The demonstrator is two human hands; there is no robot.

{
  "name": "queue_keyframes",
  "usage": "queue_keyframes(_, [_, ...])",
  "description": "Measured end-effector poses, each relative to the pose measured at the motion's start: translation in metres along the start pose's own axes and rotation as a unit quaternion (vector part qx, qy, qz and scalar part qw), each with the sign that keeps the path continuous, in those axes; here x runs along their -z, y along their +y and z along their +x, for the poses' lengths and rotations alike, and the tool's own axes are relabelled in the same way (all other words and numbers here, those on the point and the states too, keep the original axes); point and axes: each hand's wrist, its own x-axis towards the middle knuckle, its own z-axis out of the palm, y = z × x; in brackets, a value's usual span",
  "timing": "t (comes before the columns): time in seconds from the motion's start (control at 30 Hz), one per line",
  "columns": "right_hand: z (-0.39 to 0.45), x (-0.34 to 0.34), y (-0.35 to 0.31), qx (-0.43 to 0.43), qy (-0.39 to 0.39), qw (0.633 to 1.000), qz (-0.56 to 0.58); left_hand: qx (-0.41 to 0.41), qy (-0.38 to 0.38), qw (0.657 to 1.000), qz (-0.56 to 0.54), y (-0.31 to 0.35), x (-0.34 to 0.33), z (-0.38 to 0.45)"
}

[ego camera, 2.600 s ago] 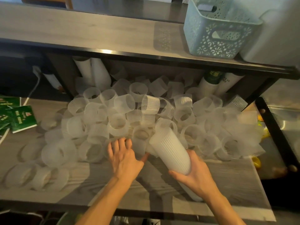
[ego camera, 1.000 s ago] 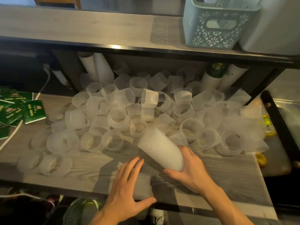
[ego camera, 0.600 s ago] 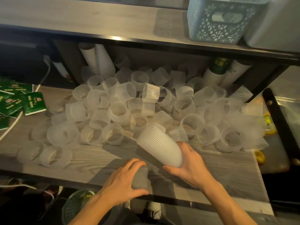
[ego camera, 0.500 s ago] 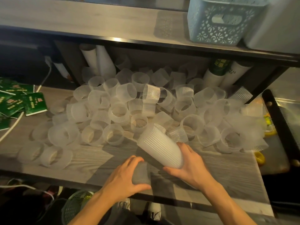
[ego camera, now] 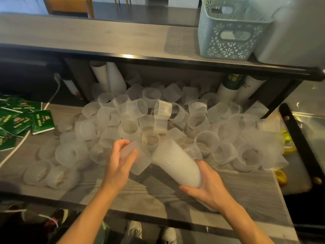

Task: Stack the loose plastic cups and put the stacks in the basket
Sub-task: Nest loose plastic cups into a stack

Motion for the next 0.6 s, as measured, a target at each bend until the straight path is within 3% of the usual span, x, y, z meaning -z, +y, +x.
queue_keyframes(0.17, [0.0, 0.004, -0.005, 0.029, -0.002, 0.999, -0.015, -0.032, -0.004, 0.999, -0.041, 0.029, 0.001, 0.012])
queue_keyframes(0.4, [-0.005, 0.003, -0.012, 0.079, 0.005, 0.996, -0.045, -0.068, -0.154, 0.979, 0.113, 0.04, -0.024, 0.005])
queue_keyframes(0.6, [-0.013, -0.002, 0.003, 0.055, -0.022, 0.998, 0.0, -0.022, -0.214, 0.972, 0.099, 0.029, -0.048, -0.003])
